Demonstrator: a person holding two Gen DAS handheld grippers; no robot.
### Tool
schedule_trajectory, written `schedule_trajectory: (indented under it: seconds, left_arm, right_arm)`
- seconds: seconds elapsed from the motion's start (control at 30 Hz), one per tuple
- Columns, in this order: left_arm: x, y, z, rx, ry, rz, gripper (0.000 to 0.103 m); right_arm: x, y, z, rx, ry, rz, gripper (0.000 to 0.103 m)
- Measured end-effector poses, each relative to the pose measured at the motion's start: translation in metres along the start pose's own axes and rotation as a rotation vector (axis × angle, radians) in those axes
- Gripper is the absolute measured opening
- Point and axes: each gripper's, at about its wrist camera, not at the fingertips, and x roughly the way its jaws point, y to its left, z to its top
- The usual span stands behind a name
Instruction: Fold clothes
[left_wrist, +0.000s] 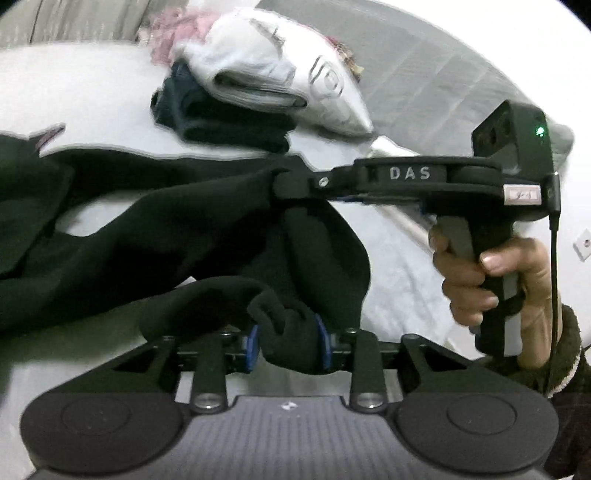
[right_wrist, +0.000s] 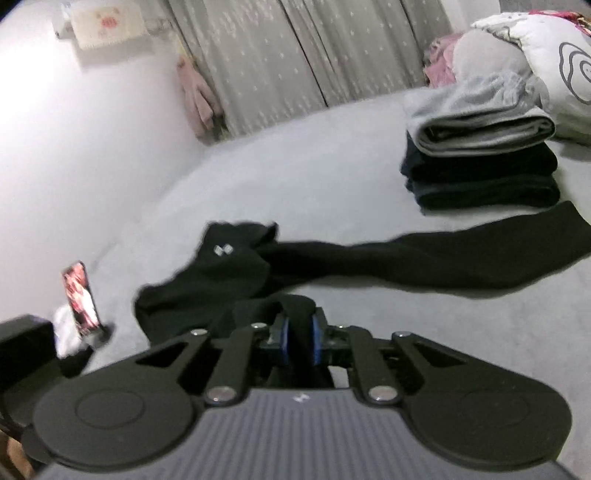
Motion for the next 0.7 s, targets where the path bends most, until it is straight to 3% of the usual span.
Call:
schedule_trajectory:
  seconds: [0.07,0.13,0.23,0.37,0.53,0.7]
  left_arm:
    - [-0.003,0.0,-0.002,0.017,-0.001,0.011,0.061]
    - [-0.006,-0.002,-0.006,0.053,0.008,0.037,0.062]
    - [-0.008,-0.002,-0.011,0.095,0.003,0.096,0.071]
    - [-0.01,0.005,-0.01,0.096,0.002,0.119,0.071]
    - [-0.019,0.013,-0.006,0.067,-0.009,0.081,0.071]
    - [0.007,0.002,-0.012,0.101,0.124,0.058,0.069]
  right_arm:
    - [0.004,-0.008,-0.001,0.008,0.007,-0.034,0.036]
    - [0.0,-0.018,-0.001,0.002,-0.017,-0.086,0.052]
    - [-0.007,-0.03,-0.004,0.016,-0.019,-0.107,0.061]
    - [-0.008,-0.039,-0.014,0.035,0.038,-0.096,0.066]
    - [0.0,-0.036,-0.038,0.005,0.154,-0.064,0.067]
    - [0.005,-0.037,-0.061,-0.026,0.24,-0.052,0.068]
